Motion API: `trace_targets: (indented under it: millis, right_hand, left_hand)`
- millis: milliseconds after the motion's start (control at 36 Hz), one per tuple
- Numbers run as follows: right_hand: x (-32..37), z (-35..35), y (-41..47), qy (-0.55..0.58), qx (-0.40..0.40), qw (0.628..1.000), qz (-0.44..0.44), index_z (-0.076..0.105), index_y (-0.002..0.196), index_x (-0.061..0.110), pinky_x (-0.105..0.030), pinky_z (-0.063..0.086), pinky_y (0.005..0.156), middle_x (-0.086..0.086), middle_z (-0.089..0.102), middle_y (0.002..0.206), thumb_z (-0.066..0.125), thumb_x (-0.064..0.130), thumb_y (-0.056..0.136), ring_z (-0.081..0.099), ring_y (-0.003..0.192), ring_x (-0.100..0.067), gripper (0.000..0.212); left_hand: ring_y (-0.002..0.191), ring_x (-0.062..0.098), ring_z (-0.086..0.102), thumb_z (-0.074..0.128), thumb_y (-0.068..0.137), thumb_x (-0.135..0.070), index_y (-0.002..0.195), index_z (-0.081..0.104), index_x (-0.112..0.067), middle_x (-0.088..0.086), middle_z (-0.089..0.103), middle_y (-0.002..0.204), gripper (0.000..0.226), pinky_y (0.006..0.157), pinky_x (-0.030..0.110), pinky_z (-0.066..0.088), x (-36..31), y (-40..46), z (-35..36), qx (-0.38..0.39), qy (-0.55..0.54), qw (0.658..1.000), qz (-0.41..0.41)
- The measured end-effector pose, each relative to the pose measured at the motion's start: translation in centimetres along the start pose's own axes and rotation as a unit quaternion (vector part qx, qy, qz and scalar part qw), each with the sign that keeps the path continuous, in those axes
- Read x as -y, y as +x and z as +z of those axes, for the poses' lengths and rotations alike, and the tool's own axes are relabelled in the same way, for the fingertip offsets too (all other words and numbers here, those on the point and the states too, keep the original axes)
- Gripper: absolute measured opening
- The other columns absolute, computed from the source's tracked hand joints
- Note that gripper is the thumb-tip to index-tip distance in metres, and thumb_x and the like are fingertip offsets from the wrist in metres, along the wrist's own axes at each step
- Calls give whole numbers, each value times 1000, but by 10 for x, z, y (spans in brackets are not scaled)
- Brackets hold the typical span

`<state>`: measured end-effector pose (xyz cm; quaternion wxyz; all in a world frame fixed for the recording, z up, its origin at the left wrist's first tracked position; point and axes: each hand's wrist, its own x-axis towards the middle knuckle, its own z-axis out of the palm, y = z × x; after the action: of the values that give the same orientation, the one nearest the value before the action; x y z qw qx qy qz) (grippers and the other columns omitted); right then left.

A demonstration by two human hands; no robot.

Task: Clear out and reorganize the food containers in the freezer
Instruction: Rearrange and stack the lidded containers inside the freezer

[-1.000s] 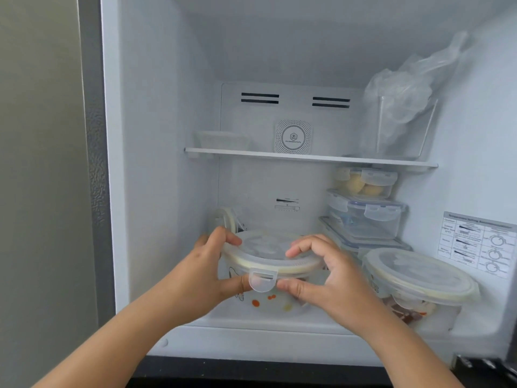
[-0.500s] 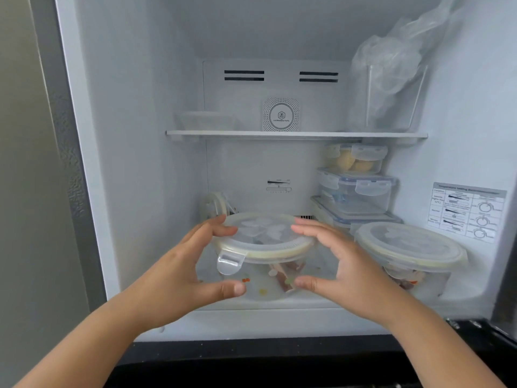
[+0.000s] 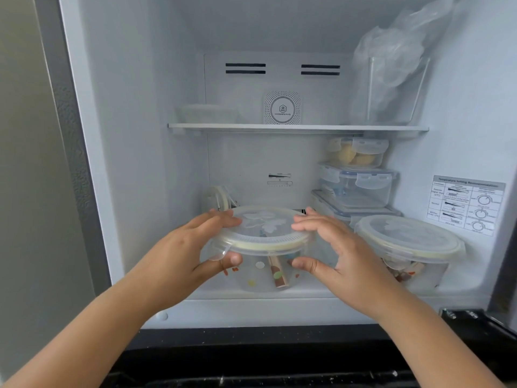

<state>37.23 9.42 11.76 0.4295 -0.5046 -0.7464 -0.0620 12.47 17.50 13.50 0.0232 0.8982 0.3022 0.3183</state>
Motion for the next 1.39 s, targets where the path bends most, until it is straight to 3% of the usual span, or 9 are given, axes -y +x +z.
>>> trace_targets:
  millis: [306, 528, 667, 750, 806, 944, 1083, 1222, 1389]
  right_hand:
    - [12, -1, 0, -46, 13, 999, 16, 51, 126, 39, -23, 25, 109, 25, 43, 134, 53, 69, 74, 32, 131, 6, 60]
    - [35, 13, 5, -75, -3, 997, -6, 56, 125, 32, -28, 23, 108, 17, 49, 131, 47, 75, 76, 35, 128, 0, 66]
    - [29, 17, 1, 5, -45, 997, 68, 55, 125, 36, -8, 24, 103, 25, 40, 133, 51, 71, 67, 26, 130, 12, 68]
    - [27, 20, -2, 13, -58, 995, 79, 56, 124, 38, -31, 40, 104, 28, 42, 133, 54, 67, 69, 26, 135, 6, 62]
    - [26, 22, -2, 19, -63, 995, 76, 57, 122, 35, -33, 39, 106, 27, 45, 132, 56, 64, 72, 27, 138, 1, 58]
    - [23, 27, -1, 56, -58, 995, 63, 55, 116, 28, 2, 15, 100, 25, 46, 130, 59, 55, 75, 20, 138, 6, 50]
    - [18, 28, 1, 92, -37, 994, 54, 52, 114, 22, -3, 17, 104, 15, 47, 132, 61, 54, 77, 20, 139, 3, 49]
    - [12, 25, 2, 156, -6, 987, 40, 51, 112, 23, -26, 24, 112, 16, 47, 133, 59, 34, 82, 21, 140, -1, 33]
    - [12, 22, 3, 183, -3, 982, 37, 52, 114, 20, -34, 27, 111, 10, 48, 134, 50, 58, 79, 27, 139, -5, 51]
  left_hand:
    - [122, 0, 44, 35, 66, -84, 129, 43, -46, -27, 40, 137, 74, 96, 16, 33, -11, -2, -4, 6, 10, 1000, -20]
    - [86, 13, 49, 32, 74, -77, 122, 60, -35, -15, 52, 97, 70, 80, 24, 38, -34, -5, -4, -55, 120, 991, 29]
    - [88, 12, 45, 32, 69, -80, 122, 59, -39, -13, 45, 92, 72, 79, 29, 44, -38, -2, 0, -76, 113, 991, 3]
    - [99, 9, 45, 39, 68, -80, 121, 58, -38, -12, 44, 99, 70, 82, 19, 39, -39, -2, 9, -83, 51, 995, -19]
    - [106, 3, 46, 50, 68, -76, 118, 60, -36, -14, 46, 107, 65, 83, 9, 35, -39, -1, 14, -85, -29, 996, -30]
    - [115, -8, 44, 58, 68, -64, 113, 62, -32, -26, 49, 117, 55, 92, 3, 32, -33, 1, 19, -85, -110, 990, -23]
    - [122, -10, 39, 61, 72, -59, 115, 60, -32, -24, 50, 119, 51, 96, 2, 28, -29, 0, 18, -73, -106, 992, -8]
    - [131, 5, 36, 56, 79, -41, 122, 54, -33, -15, 48, 128, 43, 107, 26, 32, -26, -6, 15, -38, -113, 993, 13]
    - [129, 4, 38, 45, 82, -59, 115, 54, -36, -17, 50, 124, 41, 104, 25, 34, -29, -5, 14, -44, -131, 990, 8]
